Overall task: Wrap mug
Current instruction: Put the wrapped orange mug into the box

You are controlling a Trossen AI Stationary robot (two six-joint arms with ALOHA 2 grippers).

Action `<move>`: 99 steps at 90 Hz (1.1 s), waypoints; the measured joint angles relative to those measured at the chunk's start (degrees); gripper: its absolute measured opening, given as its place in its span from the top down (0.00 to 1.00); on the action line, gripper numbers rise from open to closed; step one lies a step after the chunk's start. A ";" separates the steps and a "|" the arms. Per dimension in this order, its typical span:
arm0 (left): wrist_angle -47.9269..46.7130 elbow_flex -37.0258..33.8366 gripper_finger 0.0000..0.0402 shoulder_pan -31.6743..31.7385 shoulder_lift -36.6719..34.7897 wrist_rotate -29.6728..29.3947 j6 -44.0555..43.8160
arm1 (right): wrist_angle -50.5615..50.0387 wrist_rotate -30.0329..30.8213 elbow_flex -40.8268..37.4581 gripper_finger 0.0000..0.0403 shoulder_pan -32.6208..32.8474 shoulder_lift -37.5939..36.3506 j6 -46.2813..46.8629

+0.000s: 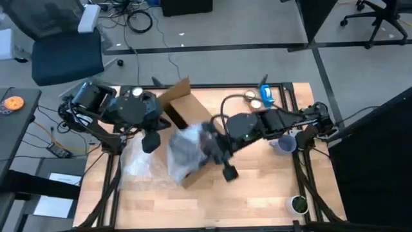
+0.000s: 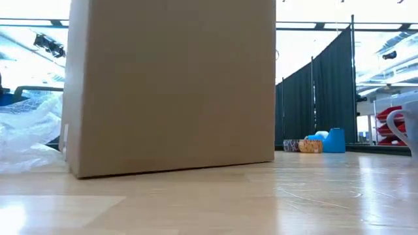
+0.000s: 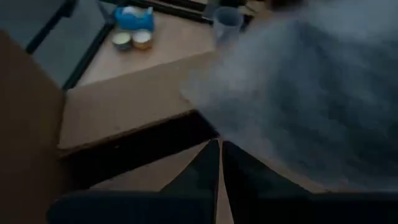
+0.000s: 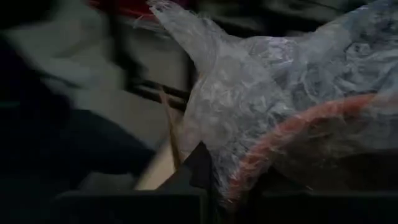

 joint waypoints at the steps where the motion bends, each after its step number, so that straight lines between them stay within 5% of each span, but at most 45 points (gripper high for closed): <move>1: 0.00 -0.14 0.99 0.00 -0.01 -0.04 -0.20 | 0.33 -0.43 -0.38 0.99 0.02 0.00 0.06; 26: 0.09 -6.07 0.99 -0.71 -0.04 1.47 -2.93 | -1.76 5.13 -6.70 0.99 -1.48 0.00 5.14; 53: -0.04 -21.18 0.99 -1.49 0.00 3.39 -4.75 | -8.72 13.84 -6.62 0.99 -2.78 -0.61 6.42; 76: 2.65 -32.89 0.99 -1.49 -0.56 4.44 -6.47 | -10.22 12.78 -6.45 0.99 -4.25 0.17 8.58; 99: 4.11 -31.25 0.99 -1.69 -0.15 6.15 -5.19 | -3.75 2.80 -6.77 0.99 -3.21 0.48 6.78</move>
